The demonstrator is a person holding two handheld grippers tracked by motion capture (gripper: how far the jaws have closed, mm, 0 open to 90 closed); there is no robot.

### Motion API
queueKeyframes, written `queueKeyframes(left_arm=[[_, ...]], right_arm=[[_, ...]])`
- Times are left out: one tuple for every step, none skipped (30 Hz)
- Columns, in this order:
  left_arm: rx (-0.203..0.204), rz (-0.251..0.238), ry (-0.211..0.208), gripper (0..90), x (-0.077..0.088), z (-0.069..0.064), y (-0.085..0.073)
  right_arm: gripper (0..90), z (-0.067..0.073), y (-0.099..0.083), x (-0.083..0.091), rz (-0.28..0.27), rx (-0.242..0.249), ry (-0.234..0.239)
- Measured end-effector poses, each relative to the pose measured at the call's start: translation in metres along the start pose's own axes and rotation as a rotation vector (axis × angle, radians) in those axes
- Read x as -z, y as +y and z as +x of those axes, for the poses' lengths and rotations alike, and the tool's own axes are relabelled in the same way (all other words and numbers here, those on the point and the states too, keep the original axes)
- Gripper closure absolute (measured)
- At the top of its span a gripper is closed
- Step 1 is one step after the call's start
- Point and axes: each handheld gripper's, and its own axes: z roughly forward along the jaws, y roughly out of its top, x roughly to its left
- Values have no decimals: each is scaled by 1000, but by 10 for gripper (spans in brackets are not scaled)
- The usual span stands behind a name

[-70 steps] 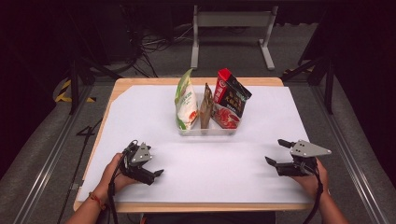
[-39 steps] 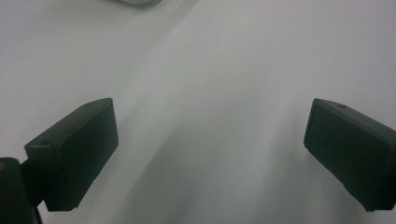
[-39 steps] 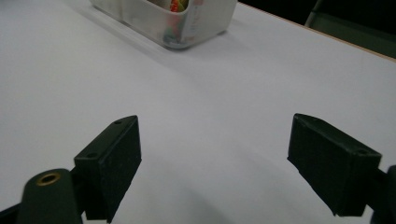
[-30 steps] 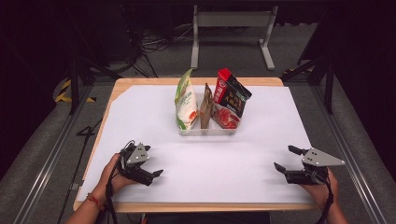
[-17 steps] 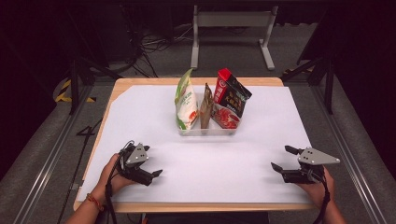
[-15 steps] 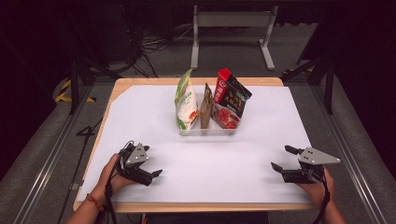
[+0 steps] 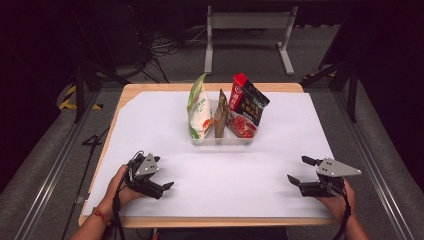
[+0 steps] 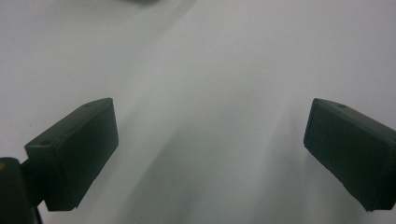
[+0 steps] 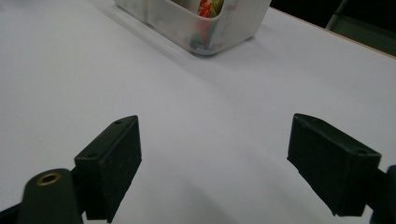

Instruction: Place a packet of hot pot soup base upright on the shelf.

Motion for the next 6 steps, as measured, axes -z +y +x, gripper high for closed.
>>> queueKeyframes(left_arm=[[0, -1, 1, 38, 0, 0, 0], [0, 0, 1, 38, 0, 0, 0], [1, -1, -1, 38, 0, 0, 0], [3, 0, -1, 38, 0, 0, 1], [4, 0, -1, 38, -1, 0, 1], [6, -1, -2, 38, -1, 0, 0]], right_arm=[[180, 0, 0, 0, 1, 1, 0], [180, 1, 0, 0, 3, 4, -2], [182, 1, 0, 0, 1, 6, -1], [186, 1, 1, 1, -1, 5, 2], [186, 1, 1, 1, -3, 8, 0], [186, 1, 1, 1, -1, 6, -3]])
